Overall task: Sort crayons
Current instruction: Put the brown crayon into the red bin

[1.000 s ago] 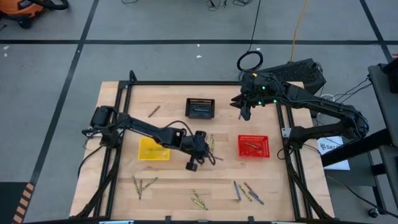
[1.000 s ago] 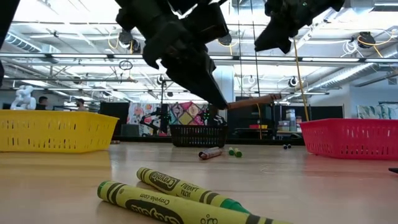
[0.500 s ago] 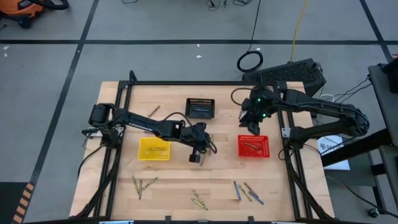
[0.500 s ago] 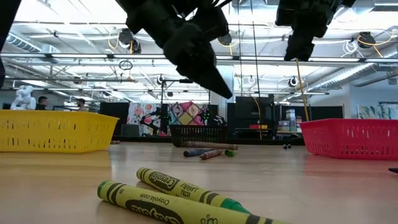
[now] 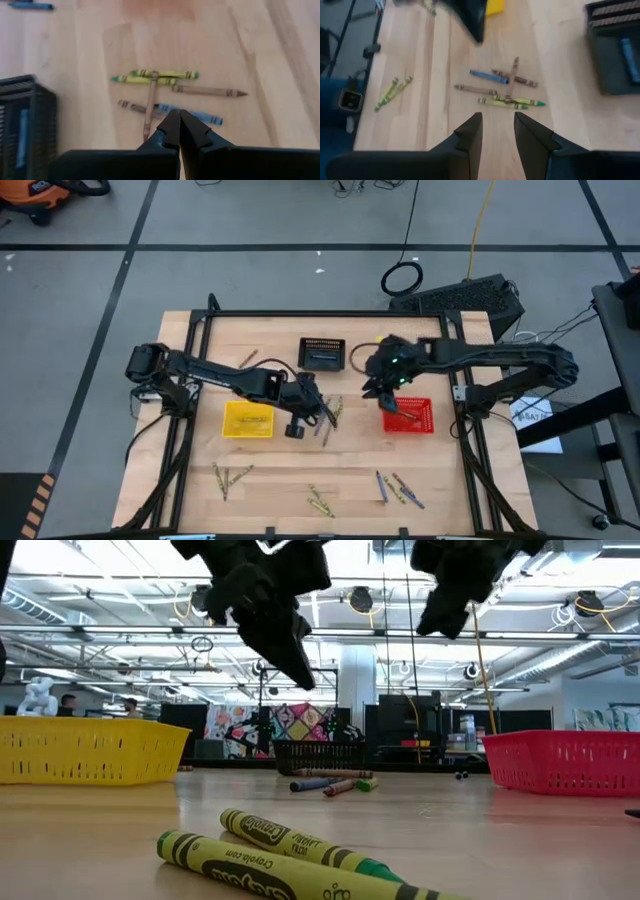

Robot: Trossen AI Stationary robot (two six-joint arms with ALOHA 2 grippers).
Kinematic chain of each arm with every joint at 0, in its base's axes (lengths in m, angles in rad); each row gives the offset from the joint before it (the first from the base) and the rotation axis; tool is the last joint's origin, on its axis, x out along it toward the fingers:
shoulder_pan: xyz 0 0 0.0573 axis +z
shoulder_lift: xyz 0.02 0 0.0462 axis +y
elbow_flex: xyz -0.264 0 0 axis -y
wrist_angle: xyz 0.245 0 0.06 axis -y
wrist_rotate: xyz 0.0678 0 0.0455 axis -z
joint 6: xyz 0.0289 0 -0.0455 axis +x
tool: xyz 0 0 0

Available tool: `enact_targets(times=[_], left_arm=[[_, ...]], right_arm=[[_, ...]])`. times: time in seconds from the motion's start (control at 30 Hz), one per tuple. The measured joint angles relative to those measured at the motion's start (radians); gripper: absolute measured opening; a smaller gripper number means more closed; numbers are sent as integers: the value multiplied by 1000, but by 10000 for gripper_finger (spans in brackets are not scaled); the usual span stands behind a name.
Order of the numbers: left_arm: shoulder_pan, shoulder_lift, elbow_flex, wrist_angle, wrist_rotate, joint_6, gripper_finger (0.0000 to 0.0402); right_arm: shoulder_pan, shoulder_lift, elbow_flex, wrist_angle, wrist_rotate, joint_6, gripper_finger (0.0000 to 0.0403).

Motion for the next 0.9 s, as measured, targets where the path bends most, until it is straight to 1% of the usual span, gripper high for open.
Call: enact_targets(times=[0.17,0.3,0.4,0.67,0.9], left_arm=[[0,-53,1,-173,-9,-28,2],[0,-68,2,-274,-13,-80,2],[0,-63,-2,-343,-16,-82,2],[0,-65,-1,-356,-17,-107,2],[0,-64,-1,-356,-17,-107,2]], right_arm=[[33,134,0,91,10,-23,100],[53,210,0,129,122,-86,100],[57,246,0,168,157,-111,100],[57,314,0,316,158,-103,100],[57,426,0,389,157,-69,100]])
